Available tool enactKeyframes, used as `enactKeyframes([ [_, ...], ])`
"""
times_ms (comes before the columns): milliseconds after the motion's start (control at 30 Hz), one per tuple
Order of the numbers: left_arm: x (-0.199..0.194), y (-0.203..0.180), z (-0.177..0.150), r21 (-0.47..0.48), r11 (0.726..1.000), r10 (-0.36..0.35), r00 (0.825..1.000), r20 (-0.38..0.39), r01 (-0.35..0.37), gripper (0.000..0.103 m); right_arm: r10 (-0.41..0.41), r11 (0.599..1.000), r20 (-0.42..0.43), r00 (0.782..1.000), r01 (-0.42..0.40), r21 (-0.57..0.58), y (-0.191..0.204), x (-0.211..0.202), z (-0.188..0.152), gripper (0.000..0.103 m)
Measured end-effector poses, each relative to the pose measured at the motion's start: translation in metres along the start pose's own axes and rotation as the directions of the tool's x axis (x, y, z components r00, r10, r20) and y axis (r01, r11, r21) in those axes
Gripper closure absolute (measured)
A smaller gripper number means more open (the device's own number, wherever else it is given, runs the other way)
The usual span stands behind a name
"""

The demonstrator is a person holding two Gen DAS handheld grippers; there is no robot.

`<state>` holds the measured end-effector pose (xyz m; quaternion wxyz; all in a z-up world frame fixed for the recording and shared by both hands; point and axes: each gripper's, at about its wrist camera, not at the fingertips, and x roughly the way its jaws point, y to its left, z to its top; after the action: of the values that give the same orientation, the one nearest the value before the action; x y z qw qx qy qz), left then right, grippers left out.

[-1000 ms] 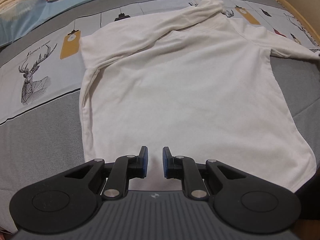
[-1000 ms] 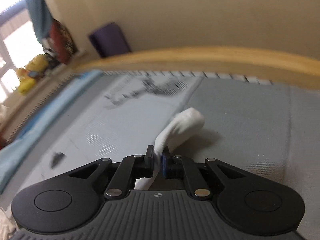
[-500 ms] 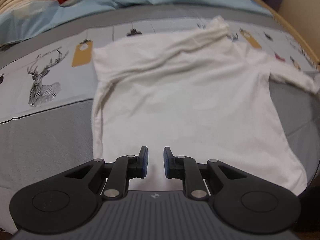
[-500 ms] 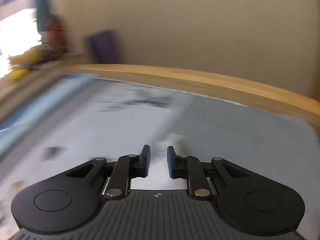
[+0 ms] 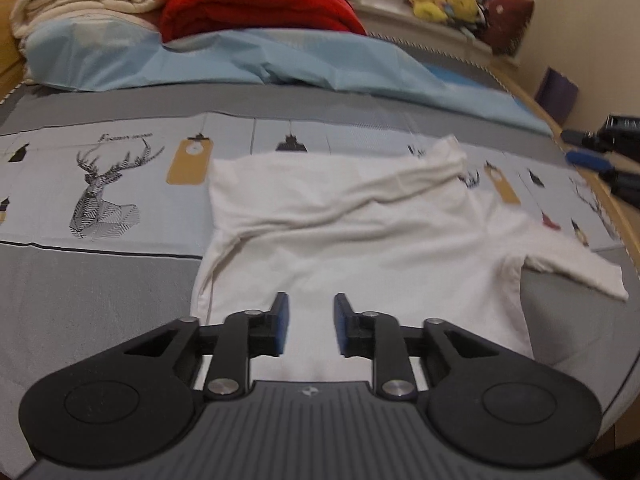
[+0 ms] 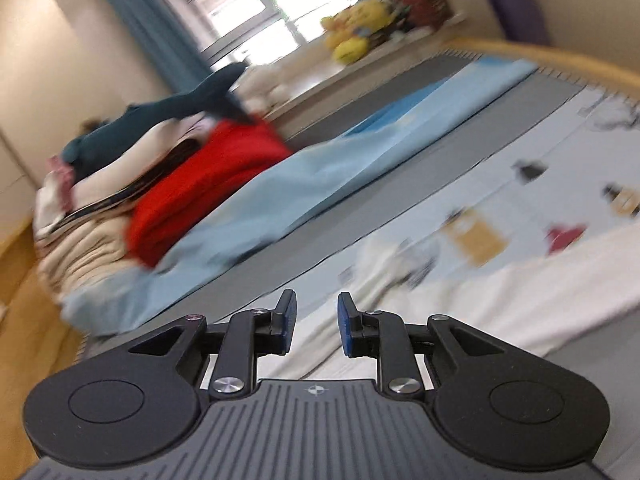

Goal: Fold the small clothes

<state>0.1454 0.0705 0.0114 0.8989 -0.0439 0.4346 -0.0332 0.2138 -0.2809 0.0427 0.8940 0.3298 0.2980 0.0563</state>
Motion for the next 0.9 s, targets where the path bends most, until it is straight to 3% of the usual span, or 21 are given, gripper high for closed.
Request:
enactKeyframes([
  [67, -0.002, -0.005, -0.001, 0.000, 1.000, 0.009, 1.000, 0.023, -0.009, 0.063, 0.009, 1.000, -0.009, 1.000, -0.009, -0.030, 0.009, 0.003, -0.017, 0.079],
  [133, 0.000, -0.013, -0.003, 0.018, 0.999, 0.027, 0.999, 0.031, -0.027, 0.059, -0.080, 0.995, -0.050, 0.996, 0.076, -0.065, 0.015, 0.012, -0.025, 0.078],
  [233, 0.004, -0.027, -0.005, 0.064, 0.997, 0.044, 0.997, 0.067, -0.049, 0.054, -0.110, 0.994, -0.069, 0.992, 0.109, -0.015, 0.002, 0.017, -0.014, 0.078],
  [367, 0.015, -0.057, -0.002, 0.178, 0.981, 0.045, 0.985, 0.164, -0.074, 0.054, -0.186, 0.983, -0.020, 0.982, 0.186, 0.006, -0.019, 0.003, 0.006, 0.078],
  [400, 0.020, -0.066, 0.000, 0.204, 0.976, 0.032, 0.983, 0.183, -0.069, 0.056, -0.200, 0.979, -0.009, 0.980, 0.200, 0.028, -0.029, 0.001, 0.011, 0.079],
  [433, 0.026, -0.074, 0.002, 0.225, 0.973, 0.012, 0.981, 0.193, -0.057, 0.061, -0.208, 0.977, 0.001, 0.978, 0.208, 0.056, -0.040, -0.003, 0.014, 0.087],
  [467, 0.033, -0.082, 0.005, 0.243, 0.969, -0.009, 0.981, 0.192, -0.038, 0.078, -0.221, 0.972, 0.010, 0.975, 0.219, 0.089, -0.050, -0.007, 0.018, 0.102],
  [500, 0.043, -0.092, 0.008, 0.259, 0.966, -0.030, 0.984, 0.178, -0.018, 0.096, -0.237, 0.965, 0.022, 0.971, 0.233, 0.122, -0.061, -0.009, 0.021, 0.103],
  [533, 0.055, -0.102, 0.013, 0.270, 0.963, -0.047, 0.986, 0.158, 0.003, 0.099, -0.252, 0.958, 0.028, 0.967, 0.245, 0.148, -0.070, -0.011, 0.024, 0.103],
  [700, 0.119, -0.161, 0.052, 0.318, 0.948, -0.078, 0.989, 0.128, 0.034, 0.099, -0.253, 0.908, -0.053, 0.966, 0.256, 0.331, -0.113, -0.011, 0.025, 0.102],
  [900, 0.208, -0.233, 0.105, 0.318, 0.946, -0.113, 0.987, 0.115, 0.071, 0.097, -0.248, 0.847, -0.112, 0.962, 0.271, 0.458, -0.138, -0.005, 0.022, 0.099],
])
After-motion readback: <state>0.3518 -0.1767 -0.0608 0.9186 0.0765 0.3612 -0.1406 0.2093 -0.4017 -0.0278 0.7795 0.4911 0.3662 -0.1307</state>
